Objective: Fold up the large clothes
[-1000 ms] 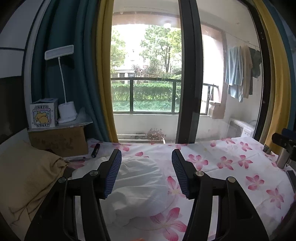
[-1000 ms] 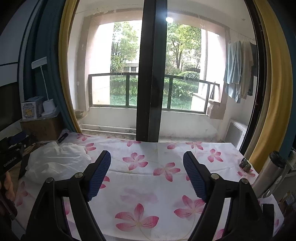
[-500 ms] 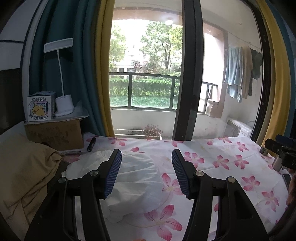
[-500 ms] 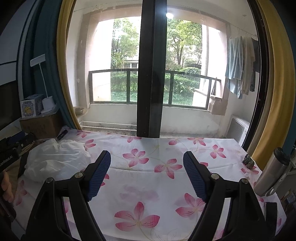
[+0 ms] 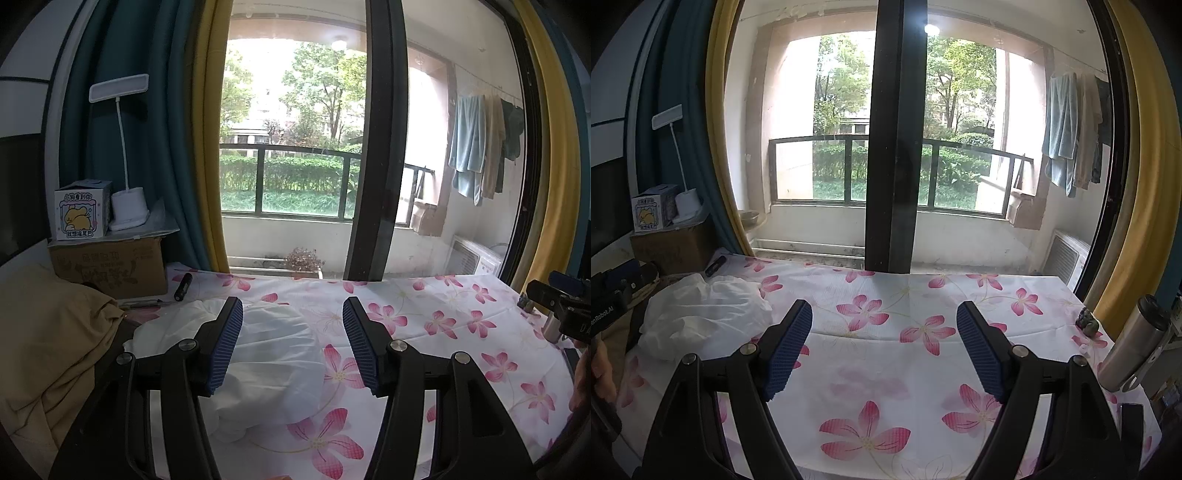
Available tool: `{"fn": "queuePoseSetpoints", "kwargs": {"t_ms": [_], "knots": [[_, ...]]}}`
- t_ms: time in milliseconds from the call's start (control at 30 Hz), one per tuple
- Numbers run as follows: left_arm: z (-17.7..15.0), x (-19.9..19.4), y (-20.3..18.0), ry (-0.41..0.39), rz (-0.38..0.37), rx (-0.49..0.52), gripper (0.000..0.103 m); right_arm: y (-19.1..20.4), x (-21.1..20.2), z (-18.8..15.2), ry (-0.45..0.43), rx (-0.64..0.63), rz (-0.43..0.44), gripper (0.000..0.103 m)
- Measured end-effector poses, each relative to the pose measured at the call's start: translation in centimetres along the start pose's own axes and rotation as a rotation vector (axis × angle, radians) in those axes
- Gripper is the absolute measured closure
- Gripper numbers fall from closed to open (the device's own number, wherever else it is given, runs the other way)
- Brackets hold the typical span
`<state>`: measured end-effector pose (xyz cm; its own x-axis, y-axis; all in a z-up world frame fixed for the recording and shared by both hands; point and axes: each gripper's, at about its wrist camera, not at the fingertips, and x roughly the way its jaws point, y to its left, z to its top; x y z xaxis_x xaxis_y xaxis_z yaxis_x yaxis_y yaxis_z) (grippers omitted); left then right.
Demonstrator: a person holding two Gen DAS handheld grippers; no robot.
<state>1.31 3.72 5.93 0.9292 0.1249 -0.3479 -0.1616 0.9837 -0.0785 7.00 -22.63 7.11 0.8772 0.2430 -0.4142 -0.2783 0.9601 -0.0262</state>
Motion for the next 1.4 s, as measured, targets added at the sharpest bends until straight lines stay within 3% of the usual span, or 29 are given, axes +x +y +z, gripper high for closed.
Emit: {"fn": "queuePoseSetpoints", "kwargs": {"t_ms": [1400], "knots": [[-0.03, 0.14, 0.03, 0.004, 0.007, 0.001, 0.043, 0.12, 0.51, -0.22, 0.016, -0.002, 0.007, 0.023]]}}
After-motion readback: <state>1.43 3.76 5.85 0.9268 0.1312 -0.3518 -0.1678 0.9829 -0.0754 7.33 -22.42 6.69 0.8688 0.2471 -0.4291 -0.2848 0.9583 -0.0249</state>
